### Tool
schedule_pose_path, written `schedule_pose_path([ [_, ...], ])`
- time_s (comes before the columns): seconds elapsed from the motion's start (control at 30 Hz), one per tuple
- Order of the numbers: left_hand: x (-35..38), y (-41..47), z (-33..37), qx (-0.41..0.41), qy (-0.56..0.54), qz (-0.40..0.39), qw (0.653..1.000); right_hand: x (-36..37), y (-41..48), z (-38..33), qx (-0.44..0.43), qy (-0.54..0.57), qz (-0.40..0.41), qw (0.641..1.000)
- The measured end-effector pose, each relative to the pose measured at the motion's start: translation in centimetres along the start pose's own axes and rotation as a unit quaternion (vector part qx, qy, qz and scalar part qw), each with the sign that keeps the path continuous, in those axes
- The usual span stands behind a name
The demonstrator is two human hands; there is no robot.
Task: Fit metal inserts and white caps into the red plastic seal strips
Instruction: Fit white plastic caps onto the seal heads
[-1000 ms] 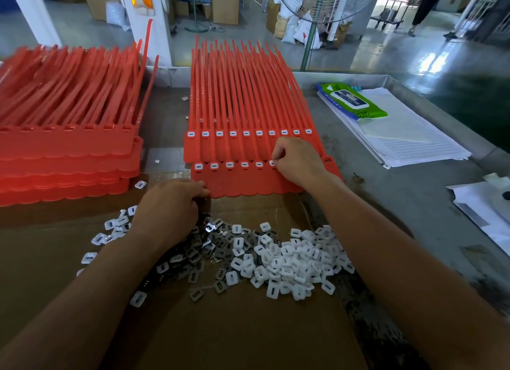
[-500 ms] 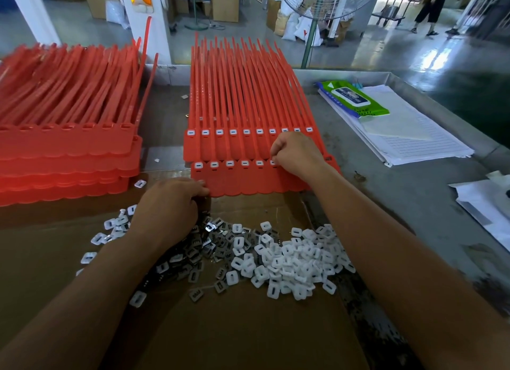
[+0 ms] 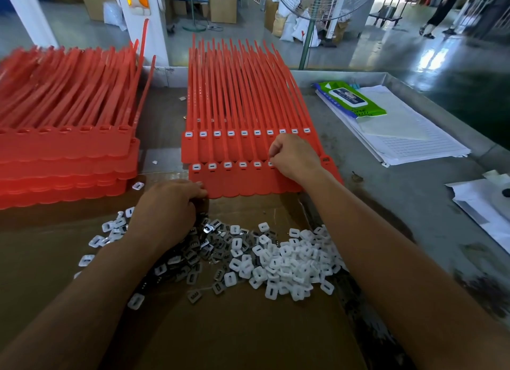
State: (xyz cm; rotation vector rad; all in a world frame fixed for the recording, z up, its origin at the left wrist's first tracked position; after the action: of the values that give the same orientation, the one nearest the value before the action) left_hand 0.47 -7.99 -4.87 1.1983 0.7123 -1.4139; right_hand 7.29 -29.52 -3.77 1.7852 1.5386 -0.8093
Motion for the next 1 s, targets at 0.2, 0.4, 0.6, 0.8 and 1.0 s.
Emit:
schedule_pose_path([
  [0.2,0.0,0.0,0.0,0.009,0.000,0.012,1.000,0.4,-0.5,0.8,-0.026,0.022,0.020,0.999],
  [0.4,-0.1,0.0,0.0,0.007,-0.007,0.017,1.000,0.0,-0.9,0.8,-0.024,0.042,0.010,0.999],
  [0.6,-0.1,-0.1,0.0,0.006,-0.006,0.012,1.000,-1.6,-2.6,0.6,-0.050,0.082,-0.020,0.995],
  [0.8,-0.1,0.1,0.0,0.009,0.003,0.002,1.000,-3.5,-5.6,1.2,-0.081,0.067,-0.050,0.993],
  [1.0,0.0,0.1,0.0,0.002,0.004,-0.002,1.000,-4.6,-8.9,2.2,-0.079,0.051,-0.121,0.988],
])
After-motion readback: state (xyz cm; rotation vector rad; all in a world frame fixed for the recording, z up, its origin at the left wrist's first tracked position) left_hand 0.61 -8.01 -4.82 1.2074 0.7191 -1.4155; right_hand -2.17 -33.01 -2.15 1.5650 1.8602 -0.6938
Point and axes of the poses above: each hand's wrist, its own y-axis towards the middle knuckle, its own x-axis out of the palm, z = x × y, the point moved 2 cm from there along y, towards the middle knuckle, and after that the axes turned 7 degrees about y, right-handed, at the moved point
